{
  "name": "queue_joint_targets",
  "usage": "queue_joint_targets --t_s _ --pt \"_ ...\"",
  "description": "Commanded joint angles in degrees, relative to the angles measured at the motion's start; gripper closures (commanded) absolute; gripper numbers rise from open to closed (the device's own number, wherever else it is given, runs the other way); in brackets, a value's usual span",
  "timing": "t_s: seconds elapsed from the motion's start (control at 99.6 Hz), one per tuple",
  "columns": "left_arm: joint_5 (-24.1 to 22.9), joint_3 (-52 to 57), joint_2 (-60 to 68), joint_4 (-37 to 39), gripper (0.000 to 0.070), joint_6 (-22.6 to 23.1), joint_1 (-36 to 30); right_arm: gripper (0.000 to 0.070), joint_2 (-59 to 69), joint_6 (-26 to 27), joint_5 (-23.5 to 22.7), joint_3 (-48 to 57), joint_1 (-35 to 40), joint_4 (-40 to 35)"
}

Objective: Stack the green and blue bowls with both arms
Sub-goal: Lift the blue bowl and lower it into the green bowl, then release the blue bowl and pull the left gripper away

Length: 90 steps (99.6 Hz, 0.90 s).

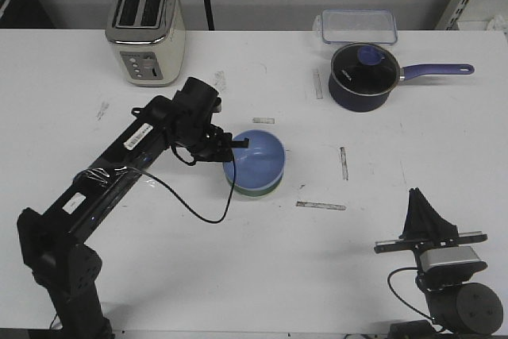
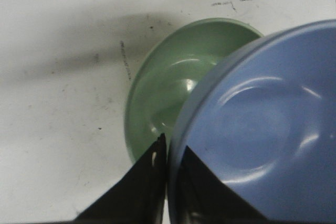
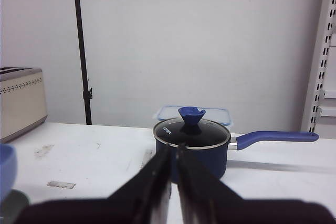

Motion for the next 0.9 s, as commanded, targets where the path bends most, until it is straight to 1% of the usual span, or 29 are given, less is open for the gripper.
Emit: queue_joint_targets --t_s 0.0,0.1,0.211,0.311,0.361,0.492,0.552,0.592,0.682,0.733,0.893 --pt "-0.09 1.7 1.62 1.25 0.0699 -1.05 -0.76 0.0687 -0.07 0.55 0.02 0.39 0.11 0.59" --pt "-0.48 1.7 2.56 2.27 0.0699 -2.82 -1.42 0.0687 -0.07 0.57 0.02 0.39 0.11 0.59" --pt "-1.29 1.7 3.1 2.16 0.0694 -2.93 -1.42 0.0687 -0.07 0.57 0.02 0.39 0.11 0.59" --pt "-3.87 1.7 3.3 2.21 0.0637 -2.93 -1.42 0.0687 -0.07 0.55 0.02 0.37 0.11 0.59" --pt "-4.31 1.7 3.3 2.27 0.0611 -2.91 -1.42 0.0687 -0.07 0.55 0.02 0.37 0.11 0.59" --pt "-4.28 1.7 3.3 2.25 0.061 -2.86 -1.42 0.0687 -0.07 0.57 0.02 0.37 0.11 0.59" --pt "-4.28 1.7 3.3 2.27 0.06 -2.54 -1.42 0.0687 -0.07 0.57 0.02 0.37 0.11 0.59" --pt "-4.28 1.7 3.3 2.34 0.0555 -2.47 -1.42 0.0687 -0.07 0.57 0.02 0.39 0.11 0.59" --pt "-4.28 1.7 2.91 2.49 0.0414 -2.25 -1.77 0.0687 -0.07 0.57 0.02 0.37 0.11 0.59" --pt "-4.28 1.7 2.49 2.67 0.0364 -1.99 -1.79 0.0687 -0.07 0.55 0.02 0.39 0.11 0.59" --pt "-4.28 1.7 -0.31 2.67 0.0359 -1.4 -1.79 0.0687 -0.07 0.57 0.04 0.37 0.11 0.59"
